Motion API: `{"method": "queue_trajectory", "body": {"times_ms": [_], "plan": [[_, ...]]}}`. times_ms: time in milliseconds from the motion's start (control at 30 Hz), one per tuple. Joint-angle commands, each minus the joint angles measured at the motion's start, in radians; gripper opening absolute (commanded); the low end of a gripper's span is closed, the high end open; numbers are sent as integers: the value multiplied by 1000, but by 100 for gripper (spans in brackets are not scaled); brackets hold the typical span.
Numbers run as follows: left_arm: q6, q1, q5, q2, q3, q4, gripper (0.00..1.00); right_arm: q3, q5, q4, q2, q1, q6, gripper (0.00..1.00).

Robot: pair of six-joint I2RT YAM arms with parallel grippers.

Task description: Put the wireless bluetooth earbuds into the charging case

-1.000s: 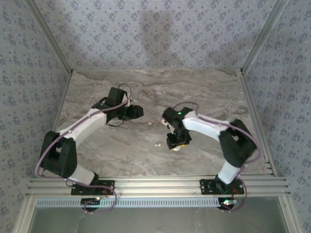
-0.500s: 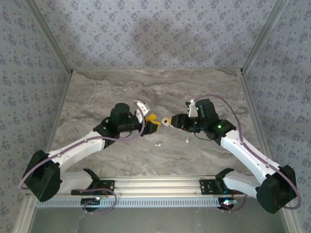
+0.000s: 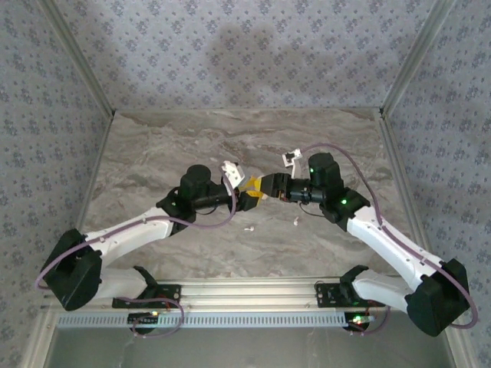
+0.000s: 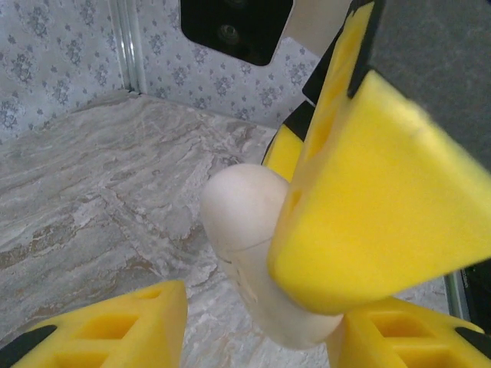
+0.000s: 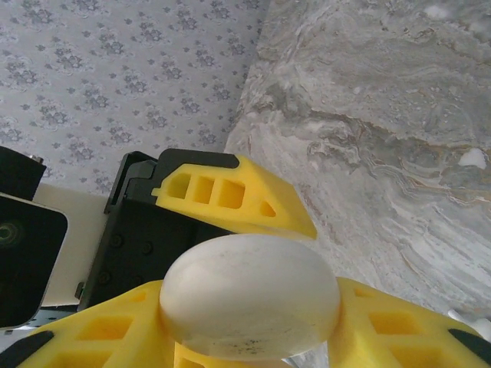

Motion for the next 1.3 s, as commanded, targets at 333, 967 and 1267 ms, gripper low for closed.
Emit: {"method": "queue_trajectory", "body": {"times_ms": [333,967,1267], "plan": [[-100,-2,-6,3,-4,136,25,20,-10,-25,-20,13,-37,57],[-212,91,385,30,-29,382,18,239,-323,-423,-78,-216,-1242,68],[-177,86,453,24,16,344,18,378,-511,-525,86,-219,-1345,63]]}}
